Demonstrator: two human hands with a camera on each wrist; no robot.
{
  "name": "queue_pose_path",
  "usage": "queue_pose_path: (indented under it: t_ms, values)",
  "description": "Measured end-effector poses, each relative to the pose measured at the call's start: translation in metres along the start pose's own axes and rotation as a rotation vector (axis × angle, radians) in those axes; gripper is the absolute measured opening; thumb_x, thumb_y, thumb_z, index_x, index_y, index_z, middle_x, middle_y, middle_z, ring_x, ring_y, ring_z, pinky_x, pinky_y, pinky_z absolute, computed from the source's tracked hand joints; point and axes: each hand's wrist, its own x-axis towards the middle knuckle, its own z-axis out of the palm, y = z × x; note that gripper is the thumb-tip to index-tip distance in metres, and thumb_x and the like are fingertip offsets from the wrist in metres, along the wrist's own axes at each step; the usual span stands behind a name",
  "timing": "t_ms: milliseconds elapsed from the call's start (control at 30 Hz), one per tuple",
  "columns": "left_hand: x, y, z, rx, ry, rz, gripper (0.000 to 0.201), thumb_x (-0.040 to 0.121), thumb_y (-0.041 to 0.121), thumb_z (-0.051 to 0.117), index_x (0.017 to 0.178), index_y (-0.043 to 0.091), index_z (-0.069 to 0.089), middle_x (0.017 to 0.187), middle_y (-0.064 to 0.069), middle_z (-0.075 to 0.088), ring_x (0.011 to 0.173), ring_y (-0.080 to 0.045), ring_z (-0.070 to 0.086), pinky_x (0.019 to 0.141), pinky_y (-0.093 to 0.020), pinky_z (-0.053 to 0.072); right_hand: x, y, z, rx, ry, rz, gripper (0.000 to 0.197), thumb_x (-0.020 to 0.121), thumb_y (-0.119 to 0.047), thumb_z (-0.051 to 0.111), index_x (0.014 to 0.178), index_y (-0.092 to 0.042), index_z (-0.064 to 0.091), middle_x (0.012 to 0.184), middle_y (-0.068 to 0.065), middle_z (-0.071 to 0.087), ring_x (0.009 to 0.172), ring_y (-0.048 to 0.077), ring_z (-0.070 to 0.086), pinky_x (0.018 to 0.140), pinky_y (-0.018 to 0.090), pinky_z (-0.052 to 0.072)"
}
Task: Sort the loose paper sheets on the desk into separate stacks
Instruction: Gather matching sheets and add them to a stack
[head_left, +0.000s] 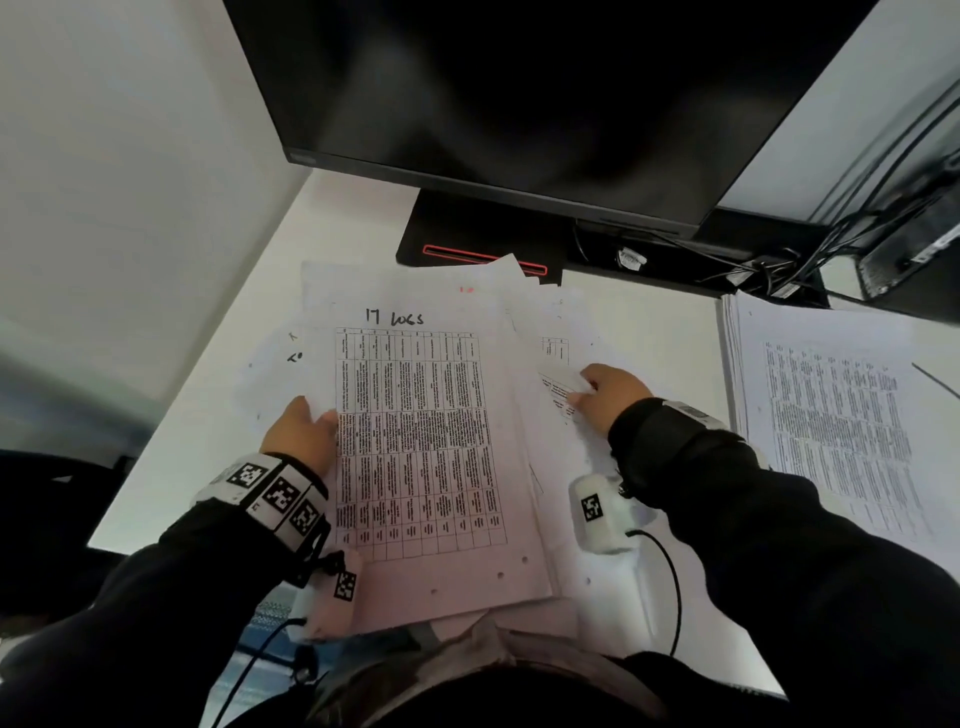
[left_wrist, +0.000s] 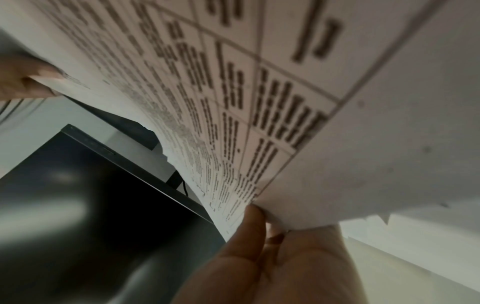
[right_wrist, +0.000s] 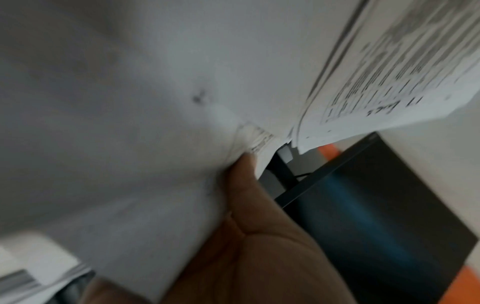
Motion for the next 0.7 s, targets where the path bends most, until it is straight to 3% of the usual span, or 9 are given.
queue_pose_path:
  t_ms: [133,200,267,367,433,500,600,633,700]
  values:
    - [0.003,0.004,-0.007,-0.001,0.025,-0.016,0.043,0.098,0.025,0.039,0.131,-0.003,0.037,0.135,-0.023,0.044,0.124,-0.037,0.042,0.099,-0.04,0.034,-0.004,0.013,-0.013,0.128,0.088,0.106,0.029,0.095,-0.019,0.047,0.117,-0.002,0.055,0.117,0.018,0.06,0.096,0.03,0.054,0.077,0.026,0.037]
    - [0.004,0.005,-0.007,0.01,0.014,-0.018,0.042,0.098,0.025,0.039,0.129,-0.004,0.039,0.134,-0.025,0.045,0.124,-0.038,0.043,0.099,-0.04,0.034,-0.009,0.018,-0.015,0.148,0.081,0.132,0.032,0.096,-0.016,0.045,0.123,-0.002,0.05,0.124,0.019,0.057,0.108,0.032,0.054,0.08,0.025,0.036]
    - [0.003,0.007,-0.006,0.031,-0.003,-0.024,0.044,0.098,0.026,0.039,0.128,-0.006,0.039,0.134,-0.026,0.045,0.124,-0.038,0.042,0.099,-0.04,0.034,-0.018,0.02,-0.01,0.052,-0.062,0.12,0.042,0.097,-0.016,0.042,0.137,-0.003,0.038,0.139,0.017,0.045,0.126,0.029,0.045,0.093,0.025,0.036]
    - [0.001,0.011,-0.003,0.066,-0.031,-0.025,0.042,0.099,0.025,0.037,0.127,-0.007,0.039,0.133,-0.027,0.044,0.123,-0.038,0.042,0.098,-0.04,0.034,-0.034,0.019,0.003,-0.185,-0.316,0.096,0.056,0.099,-0.034,0.038,0.146,-0.007,0.023,0.153,0.009,0.028,0.139,0.024,0.029,0.11,0.028,0.025]
    - [-0.002,0.015,-0.001,0.112,-0.049,0.002,0.041,0.1,0.021,0.034,0.129,-0.007,0.039,0.135,-0.025,0.042,0.126,-0.037,0.04,0.102,-0.04,0.032,-0.036,0.02,0.002,-0.201,-0.317,0.086,0.06,0.097,-0.045,0.035,0.144,-0.009,0.028,0.15,0.01,0.034,0.136,0.024,0.034,0.108,0.03,0.028]
    - [-0.003,0.018,0.001,0.076,-0.055,-0.005,0.043,0.1,0.023,0.035,0.131,-0.007,0.037,0.137,-0.025,0.041,0.128,-0.036,0.039,0.102,-0.039,0.031,-0.029,0.019,-0.006,-0.108,-0.184,0.086,0.05,0.098,-0.042,0.034,0.137,-0.011,0.04,0.139,0.012,0.047,0.126,0.027,0.046,0.1,0.031,0.035]
    - [-0.003,0.019,0.003,0.029,-0.049,-0.02,0.045,0.099,0.026,0.036,0.13,-0.007,0.037,0.134,-0.025,0.044,0.125,-0.036,0.042,0.098,-0.038,0.033,-0.008,0.006,-0.013,0.034,-0.054,0.1,0.026,0.098,-0.03,0.034,0.101,-0.014,0.055,0.097,0.011,0.058,0.088,0.027,0.057,0.07,0.029,0.047]
    - [-0.002,0.019,0.004,0.021,-0.049,-0.022,0.047,0.099,0.027,0.037,0.132,-0.006,0.035,0.135,-0.025,0.044,0.125,-0.036,0.042,0.099,-0.038,0.034,-0.001,0.003,-0.011,0.077,-0.051,0.102,0.026,0.097,-0.028,0.035,0.097,-0.013,0.057,0.091,0.01,0.056,0.083,0.025,0.055,0.069,0.03,0.048]
    - [-0.003,0.019,0.008,-0.007,-0.051,-0.028,0.049,0.098,0.028,0.039,0.137,-0.003,0.032,0.137,-0.024,0.043,0.125,-0.037,0.042,0.099,-0.039,0.034,0.006,-0.002,-0.005,0.133,-0.079,0.107,0.032,0.098,-0.024,0.039,0.119,-0.008,0.057,0.105,0.013,0.057,0.092,0.022,0.051,0.089,0.032,0.046]
